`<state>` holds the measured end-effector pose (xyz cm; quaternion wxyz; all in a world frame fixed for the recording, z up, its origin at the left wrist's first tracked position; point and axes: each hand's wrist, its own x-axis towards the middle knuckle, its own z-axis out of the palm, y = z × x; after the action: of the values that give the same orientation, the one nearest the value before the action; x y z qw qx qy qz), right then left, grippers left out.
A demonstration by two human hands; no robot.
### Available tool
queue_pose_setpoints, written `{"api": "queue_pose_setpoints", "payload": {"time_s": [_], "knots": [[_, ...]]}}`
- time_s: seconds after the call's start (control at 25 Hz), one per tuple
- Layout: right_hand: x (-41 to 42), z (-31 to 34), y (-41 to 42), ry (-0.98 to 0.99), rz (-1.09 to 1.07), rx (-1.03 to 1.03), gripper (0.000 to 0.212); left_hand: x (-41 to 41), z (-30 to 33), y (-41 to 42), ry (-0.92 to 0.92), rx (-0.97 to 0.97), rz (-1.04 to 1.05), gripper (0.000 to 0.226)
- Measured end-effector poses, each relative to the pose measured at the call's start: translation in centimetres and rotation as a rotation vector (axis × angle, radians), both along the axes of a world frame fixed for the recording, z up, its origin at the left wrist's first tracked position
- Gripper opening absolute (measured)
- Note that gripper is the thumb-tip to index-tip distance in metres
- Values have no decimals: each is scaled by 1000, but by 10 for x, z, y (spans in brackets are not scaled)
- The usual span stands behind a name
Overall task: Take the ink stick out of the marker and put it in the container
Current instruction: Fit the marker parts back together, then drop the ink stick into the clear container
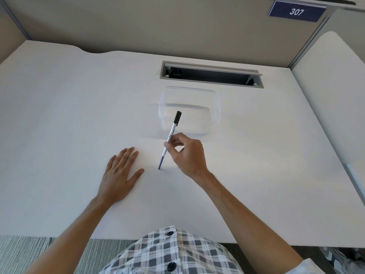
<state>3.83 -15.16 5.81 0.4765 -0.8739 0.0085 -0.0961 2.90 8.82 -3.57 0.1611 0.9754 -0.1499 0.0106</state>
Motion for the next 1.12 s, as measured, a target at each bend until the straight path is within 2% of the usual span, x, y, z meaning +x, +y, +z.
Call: {"api": "queue_pose_setpoints", "payload": {"time_s": [0.32, 0.6, 0.72, 0.8, 0.96, 1.12], "knots": [[13, 27, -12, -61, -14, 96, 12, -1, 1, 0, 7, 17, 1, 67], [-11, 27, -25, 1, -36, 235, 13, 1, -2, 3, -5, 4, 1, 69], [-30, 19, -33, -6, -71, 184, 18, -2, 7, -3, -11, -61, 21, 76], [-43, 14, -37, 12, -72, 167, 19, -9, 23, -16, -92, -142, 47, 69], [-62, 15, -39, 96, -33, 205, 12, -31, 63, -53, -330, -302, -18, 37], [-72, 19, -36, 158, 75, 191, 9, -40, 91, -76, -448, -261, -199, 38]]}}
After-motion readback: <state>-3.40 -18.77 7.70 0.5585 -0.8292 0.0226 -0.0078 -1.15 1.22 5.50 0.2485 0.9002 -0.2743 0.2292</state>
